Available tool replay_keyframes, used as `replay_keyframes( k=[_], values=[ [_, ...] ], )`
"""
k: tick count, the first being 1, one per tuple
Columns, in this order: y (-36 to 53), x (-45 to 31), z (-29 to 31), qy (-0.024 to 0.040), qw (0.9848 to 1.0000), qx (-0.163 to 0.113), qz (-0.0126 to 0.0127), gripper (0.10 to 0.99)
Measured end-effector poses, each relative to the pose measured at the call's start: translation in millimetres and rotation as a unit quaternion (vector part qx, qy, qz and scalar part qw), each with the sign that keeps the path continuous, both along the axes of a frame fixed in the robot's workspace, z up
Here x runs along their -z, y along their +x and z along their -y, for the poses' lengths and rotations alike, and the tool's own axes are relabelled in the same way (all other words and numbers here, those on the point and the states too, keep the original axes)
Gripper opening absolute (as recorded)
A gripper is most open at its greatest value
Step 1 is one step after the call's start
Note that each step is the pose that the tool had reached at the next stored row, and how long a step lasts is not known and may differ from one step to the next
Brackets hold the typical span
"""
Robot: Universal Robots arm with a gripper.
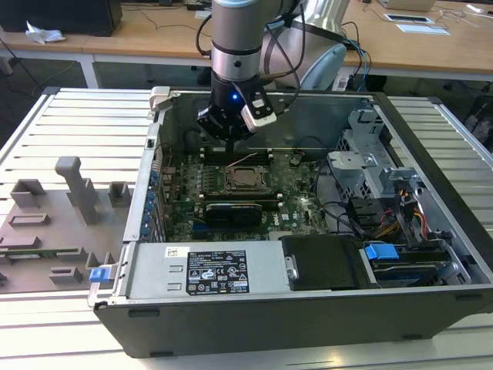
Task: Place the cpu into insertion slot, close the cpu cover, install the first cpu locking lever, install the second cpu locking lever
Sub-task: 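Install the first cpu locking lever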
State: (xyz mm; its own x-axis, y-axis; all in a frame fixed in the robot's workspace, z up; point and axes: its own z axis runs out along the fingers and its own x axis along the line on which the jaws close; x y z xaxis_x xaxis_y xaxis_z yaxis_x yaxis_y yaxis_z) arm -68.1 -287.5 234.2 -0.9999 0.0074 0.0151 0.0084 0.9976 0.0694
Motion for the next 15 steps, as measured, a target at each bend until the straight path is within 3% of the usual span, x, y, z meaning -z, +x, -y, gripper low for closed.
replay_keyframes(
  k=[10, 15],
  values=[
    [0.1, 19.5, 0.0, 0.0018, 1.0000, 0.000, -0.0004, 0.106],
    [7.2, 20.8, -1.8, 0.0033, 1.0000, 0.000, -0.0005, 0.106]
  ],
)
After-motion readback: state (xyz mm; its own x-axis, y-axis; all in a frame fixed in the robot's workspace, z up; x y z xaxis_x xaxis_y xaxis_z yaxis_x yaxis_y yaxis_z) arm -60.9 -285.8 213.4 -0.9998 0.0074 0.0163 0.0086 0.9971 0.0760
